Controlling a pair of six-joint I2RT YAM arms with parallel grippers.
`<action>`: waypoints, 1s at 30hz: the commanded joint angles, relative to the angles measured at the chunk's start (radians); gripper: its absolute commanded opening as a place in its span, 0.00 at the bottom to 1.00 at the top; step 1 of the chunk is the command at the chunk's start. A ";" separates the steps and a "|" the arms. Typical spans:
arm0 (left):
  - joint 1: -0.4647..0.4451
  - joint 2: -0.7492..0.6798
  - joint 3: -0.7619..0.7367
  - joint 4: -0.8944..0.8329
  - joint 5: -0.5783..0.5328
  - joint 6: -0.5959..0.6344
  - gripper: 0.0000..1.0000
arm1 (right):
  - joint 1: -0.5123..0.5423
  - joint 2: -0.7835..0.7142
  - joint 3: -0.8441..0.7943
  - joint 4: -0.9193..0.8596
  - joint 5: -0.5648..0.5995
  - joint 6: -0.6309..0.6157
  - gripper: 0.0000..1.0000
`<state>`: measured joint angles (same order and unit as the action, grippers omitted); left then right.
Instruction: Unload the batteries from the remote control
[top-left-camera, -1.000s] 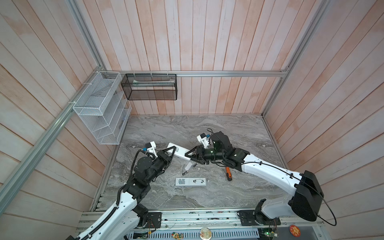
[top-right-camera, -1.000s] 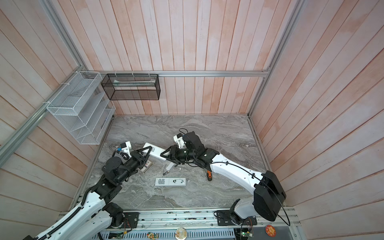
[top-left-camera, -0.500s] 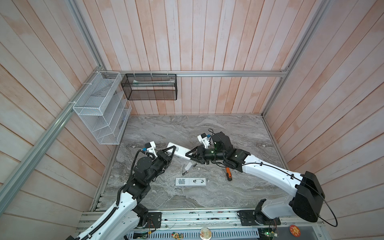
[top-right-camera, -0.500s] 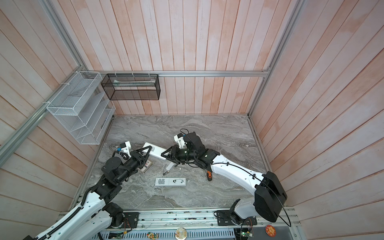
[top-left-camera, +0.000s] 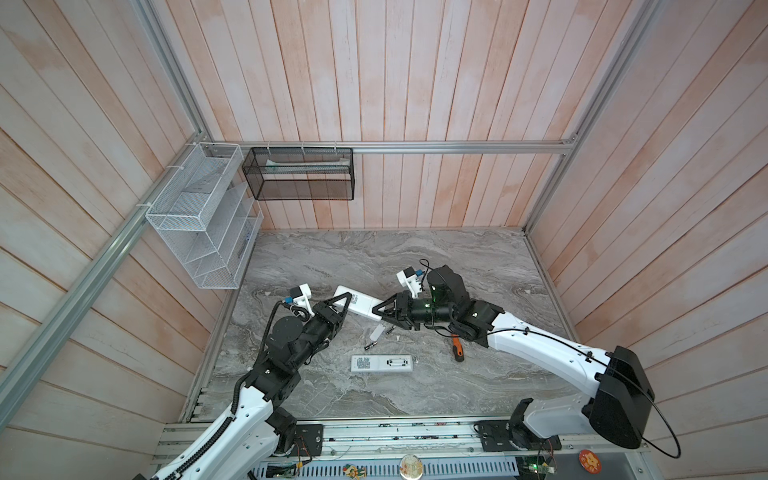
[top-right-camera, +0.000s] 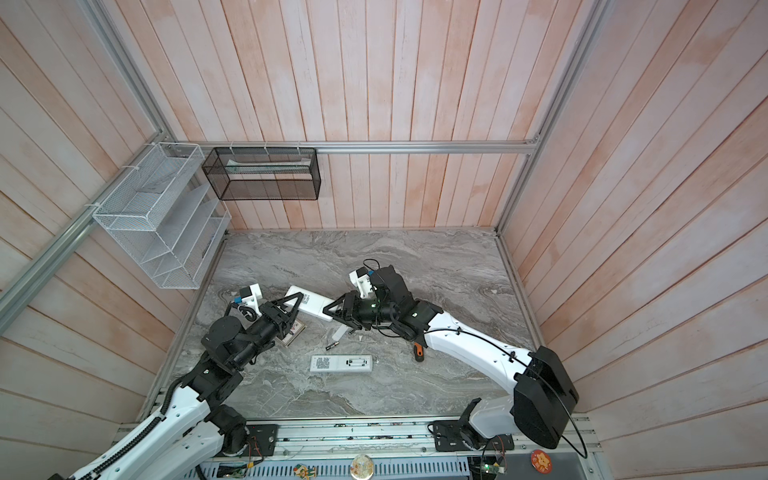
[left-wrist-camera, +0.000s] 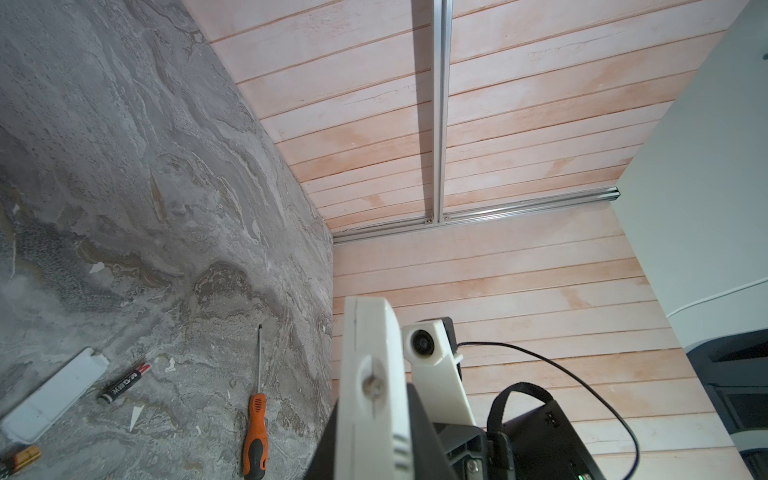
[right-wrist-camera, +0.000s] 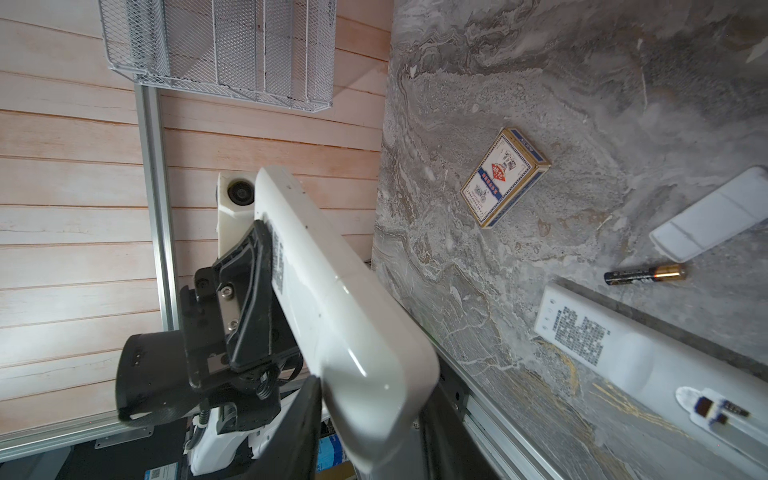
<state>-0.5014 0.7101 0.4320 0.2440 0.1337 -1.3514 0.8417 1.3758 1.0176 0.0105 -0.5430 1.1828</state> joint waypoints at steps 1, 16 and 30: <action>-0.007 0.003 -0.012 0.060 0.012 -0.008 0.07 | -0.005 0.006 0.021 0.012 0.000 -0.016 0.50; -0.051 0.025 0.004 0.075 -0.024 0.002 0.07 | -0.006 0.029 0.062 -0.051 -0.011 -0.050 0.50; -0.052 0.020 0.007 0.075 -0.047 0.003 0.07 | -0.033 -0.077 -0.049 -0.024 0.002 -0.028 0.40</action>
<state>-0.5591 0.7341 0.4286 0.2928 0.1211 -1.3579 0.8185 1.3270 0.9916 -0.0181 -0.5514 1.1530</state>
